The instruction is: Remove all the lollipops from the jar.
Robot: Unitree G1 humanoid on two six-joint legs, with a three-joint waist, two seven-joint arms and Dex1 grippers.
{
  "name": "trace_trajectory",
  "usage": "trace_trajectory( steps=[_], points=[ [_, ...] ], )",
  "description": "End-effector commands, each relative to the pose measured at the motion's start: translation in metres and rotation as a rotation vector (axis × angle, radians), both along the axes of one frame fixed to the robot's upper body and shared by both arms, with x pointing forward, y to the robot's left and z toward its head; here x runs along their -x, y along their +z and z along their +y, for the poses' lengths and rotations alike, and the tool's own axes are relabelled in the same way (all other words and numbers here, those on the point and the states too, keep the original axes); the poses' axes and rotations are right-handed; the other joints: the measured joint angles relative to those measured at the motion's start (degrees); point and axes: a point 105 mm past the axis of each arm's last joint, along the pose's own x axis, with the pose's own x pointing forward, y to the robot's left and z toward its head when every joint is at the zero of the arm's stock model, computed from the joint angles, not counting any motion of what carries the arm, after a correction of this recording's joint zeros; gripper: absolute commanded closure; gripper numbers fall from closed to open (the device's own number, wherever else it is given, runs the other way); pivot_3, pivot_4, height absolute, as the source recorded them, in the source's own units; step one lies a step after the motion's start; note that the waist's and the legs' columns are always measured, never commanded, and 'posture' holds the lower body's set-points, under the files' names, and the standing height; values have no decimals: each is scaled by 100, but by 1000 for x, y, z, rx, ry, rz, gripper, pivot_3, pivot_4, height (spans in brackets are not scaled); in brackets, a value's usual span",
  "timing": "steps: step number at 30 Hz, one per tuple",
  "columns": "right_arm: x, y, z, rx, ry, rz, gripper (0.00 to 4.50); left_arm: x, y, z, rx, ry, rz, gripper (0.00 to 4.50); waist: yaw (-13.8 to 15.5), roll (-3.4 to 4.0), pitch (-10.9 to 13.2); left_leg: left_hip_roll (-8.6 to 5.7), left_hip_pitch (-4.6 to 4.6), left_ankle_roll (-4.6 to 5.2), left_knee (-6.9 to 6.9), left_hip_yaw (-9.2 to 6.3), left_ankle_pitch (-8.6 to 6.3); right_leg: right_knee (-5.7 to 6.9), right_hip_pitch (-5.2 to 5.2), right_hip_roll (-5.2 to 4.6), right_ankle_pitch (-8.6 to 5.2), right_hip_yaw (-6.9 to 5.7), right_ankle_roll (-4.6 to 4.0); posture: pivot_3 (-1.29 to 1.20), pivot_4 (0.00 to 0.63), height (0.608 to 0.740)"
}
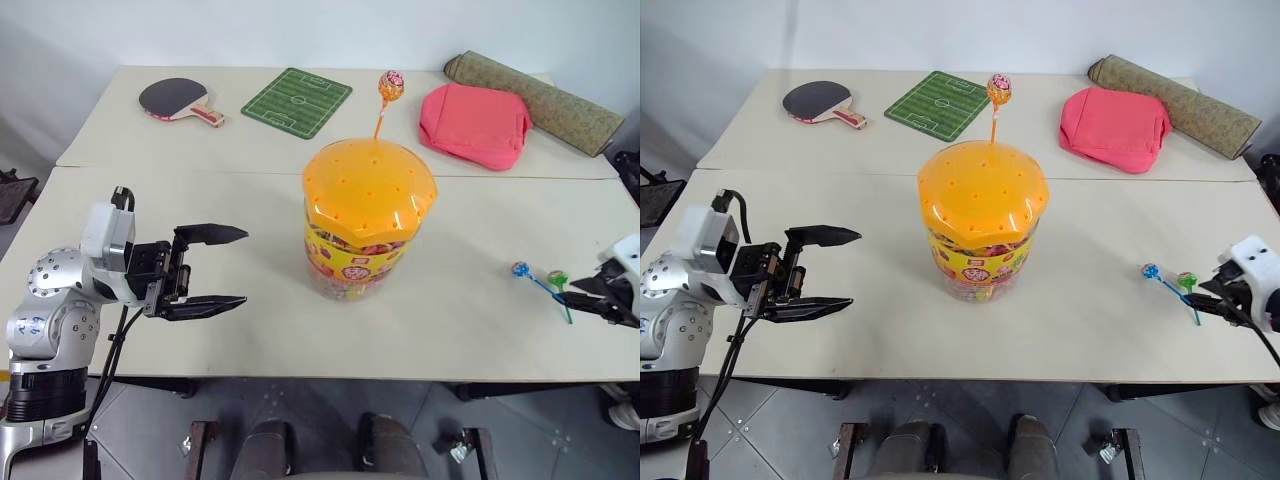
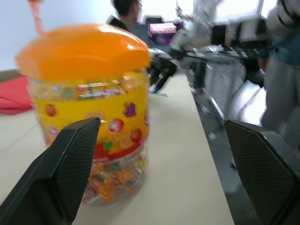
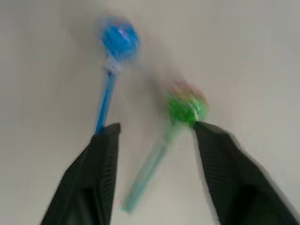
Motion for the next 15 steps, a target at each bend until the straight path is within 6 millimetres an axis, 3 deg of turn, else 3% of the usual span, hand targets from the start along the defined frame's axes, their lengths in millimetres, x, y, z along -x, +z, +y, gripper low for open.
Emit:
trace_trajectory(
  steps=[1, 2, 3, 5, 8, 11, 15],
  points=[
    [4, 45, 19, -71, 178, -201, 733, 1, 15, 6, 99, 37, 16, 0, -7, 0, 0, 0, -3, 0, 6, -1, 0, 0, 0, 0, 0, -1, 0, 0, 150, 740],
    [5, 55, 31, -127, 233, -230, 432, -1, 17, 9, 127, 49, 38, 0, -11, 0, 0, 1, -6, 1, 17, -3, 0, 1, 2, 0, 0, -1, 0, 0, 150, 740],
    [3, 78, 57, -247, 337, -310, 57, -4, 20, 13, 167, 70, 63, 0, -16, 0, 0, 1, -7, 2, 25, -4, -1, 7, 2, 0, 0, -1, 0, 0, 150, 740],
    [-1, 111, 103, -414, 469, -382, 24, -10, 26, 19, 252, 108, 109, 0, -80, 4, 1, 8, -6, 2, 36, -9, -1, 16, 3, 2, 4, 1, -6, 0, 150, 740],
    [-4, 121, 140, -431, 573, -390, 24, -13, 31, 21, 303, 119, 144, 0, -57, 12, 3, 15, -4, 1, 38, -33, -1, 25, -4, 4, 8, 7, -13, 0, 150, 740],
    [-24, 145, 192, -518, 652, -452, 24, -17, 34, 20, 341, 127, 168, 0, -46, 4, 0, 16, -10, -9, 38, -25, -8, 28, -4, 9, 10, -11, -11, 0, 150, 740],
    [-39, 157, 220, -546, 656, -449, 24, -17, 34, 17, 339, 126, 177, 0, 25, 5, 0, 13, -29, -9, 41, -35, -8, 27, -15, 8, 10, -22, -11, 0, 150, 740]
  ],
)
